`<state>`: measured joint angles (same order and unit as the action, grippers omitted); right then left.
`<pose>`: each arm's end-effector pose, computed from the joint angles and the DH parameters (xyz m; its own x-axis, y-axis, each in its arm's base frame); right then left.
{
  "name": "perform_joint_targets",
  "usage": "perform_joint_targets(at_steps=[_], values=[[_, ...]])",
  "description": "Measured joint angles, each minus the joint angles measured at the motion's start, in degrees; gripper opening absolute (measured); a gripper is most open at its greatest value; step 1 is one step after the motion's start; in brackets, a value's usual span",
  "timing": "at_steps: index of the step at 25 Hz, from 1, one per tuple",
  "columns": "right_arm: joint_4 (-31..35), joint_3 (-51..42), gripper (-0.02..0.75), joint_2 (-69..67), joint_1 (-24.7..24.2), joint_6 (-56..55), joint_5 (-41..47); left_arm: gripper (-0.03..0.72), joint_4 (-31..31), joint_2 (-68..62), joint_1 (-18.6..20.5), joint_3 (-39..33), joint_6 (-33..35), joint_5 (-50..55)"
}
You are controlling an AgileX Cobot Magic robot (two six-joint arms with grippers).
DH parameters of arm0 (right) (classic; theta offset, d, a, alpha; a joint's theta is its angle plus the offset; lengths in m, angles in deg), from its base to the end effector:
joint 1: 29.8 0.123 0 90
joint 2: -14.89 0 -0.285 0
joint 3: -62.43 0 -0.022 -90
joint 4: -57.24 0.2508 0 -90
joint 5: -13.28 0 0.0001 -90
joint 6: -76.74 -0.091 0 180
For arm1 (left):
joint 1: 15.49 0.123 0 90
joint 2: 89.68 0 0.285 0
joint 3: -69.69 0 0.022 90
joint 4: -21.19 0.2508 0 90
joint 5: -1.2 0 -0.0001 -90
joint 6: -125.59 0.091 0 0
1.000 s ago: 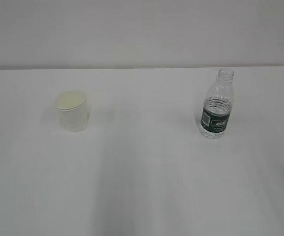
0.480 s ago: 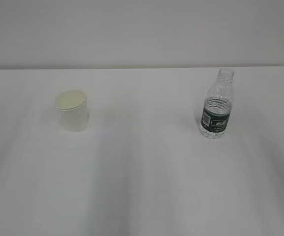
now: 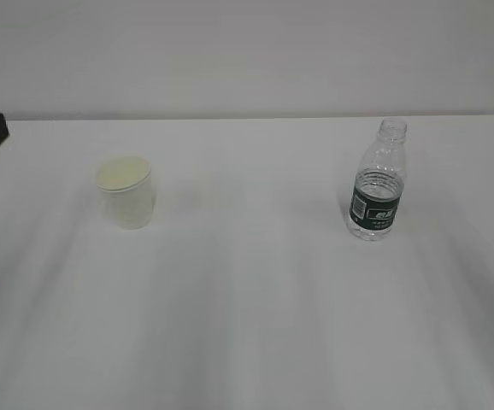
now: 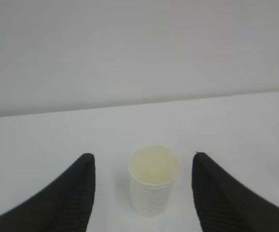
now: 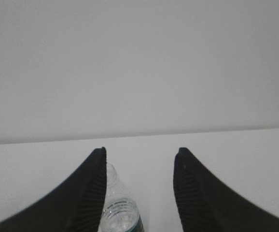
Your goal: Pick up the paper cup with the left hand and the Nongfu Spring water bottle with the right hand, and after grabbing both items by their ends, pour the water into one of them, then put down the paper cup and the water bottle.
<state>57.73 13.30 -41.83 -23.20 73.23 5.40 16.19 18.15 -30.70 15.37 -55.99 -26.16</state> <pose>0.1798 0.0207 0.3012 -0.1453 0.0533 -0.9879 -0.1039 0.9922 0.0688 0.2105 -0.0535 0.2482 -0.1772 -0.0605 -0.9823 0.2065 0.9736 -0.0972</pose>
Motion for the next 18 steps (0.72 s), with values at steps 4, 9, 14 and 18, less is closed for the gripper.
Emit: perform_joint_targets(at_steps=[4,9,14,18], values=[[-1.21,-5.6,0.347,-0.93,0.0,-2.57,-5.2,0.451,2.51,-5.97,-1.81,-1.23,-0.18,-4.63],[-7.76,-10.24,0.354,-2.28,0.0,-6.02,-10.57,0.478,5.63,-10.36,-2.28,-1.23,-0.39,-8.08],[-13.86,-11.31,0.482,-6.64,0.0,-6.85,-12.28,0.573,6.37,-13.9,-2.28,-1.23,-1.62,-8.42],[-15.36,-11.31,0.585,-13.61,0.0,-8.22,-13.6,0.606,7.86,-17.77,-2.28,-1.23,-3.36,-9.67]])
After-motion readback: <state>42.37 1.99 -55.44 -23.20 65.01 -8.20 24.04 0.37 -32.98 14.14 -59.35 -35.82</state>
